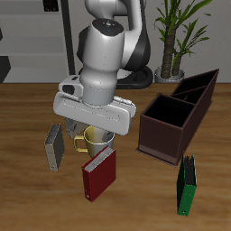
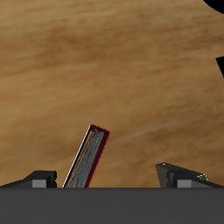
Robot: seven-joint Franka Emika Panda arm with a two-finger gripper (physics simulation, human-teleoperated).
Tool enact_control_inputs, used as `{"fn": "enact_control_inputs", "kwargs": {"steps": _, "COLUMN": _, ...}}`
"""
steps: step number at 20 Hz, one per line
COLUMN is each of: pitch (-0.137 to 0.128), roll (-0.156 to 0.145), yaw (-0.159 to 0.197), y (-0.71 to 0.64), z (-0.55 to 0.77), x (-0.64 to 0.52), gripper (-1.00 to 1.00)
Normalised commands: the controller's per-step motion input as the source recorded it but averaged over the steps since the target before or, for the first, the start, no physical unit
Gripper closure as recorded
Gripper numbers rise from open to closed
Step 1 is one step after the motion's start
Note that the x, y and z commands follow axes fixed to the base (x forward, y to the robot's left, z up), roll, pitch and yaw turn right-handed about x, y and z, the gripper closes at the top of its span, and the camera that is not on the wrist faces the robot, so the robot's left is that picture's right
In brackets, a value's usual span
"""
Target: Place the red book into the left desk caddy's front compartment
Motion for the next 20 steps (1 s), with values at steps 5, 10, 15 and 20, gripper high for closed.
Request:
{"fn": "enact_control_inputs", "kwargs": {"steps": 5, "pitch": -0.021, "roll": 0.0, "yaw": -0.059, "y": -0.01, "z": -0.12, "x": 0.05, "gripper": -1.0}}
{"fn": "enact_control_inputs", "kwargs": {"steps": 10, "pitch": -0.008, "roll": -0.008, "yaw": -0.068, "y": -0.05, "z": -0.18, "x": 0.08, "gripper": -1.0}}
{"fn": "enact_control_inputs", "kwargs": {"steps": 15, "pitch": 0.017, "roll": 0.01, "yaw": -0.069, "y": 0.11, "z": -0.29, "x": 0.09, "gripper": -1.0}}
{"fn": "enact_control_inputs", "kwargs": {"steps": 20, "pitch": 0.014, "roll": -0.006, "yaw": -0.047, "y": 0.06, "z": -0.24, "x": 0.08, "gripper": -1.0}}
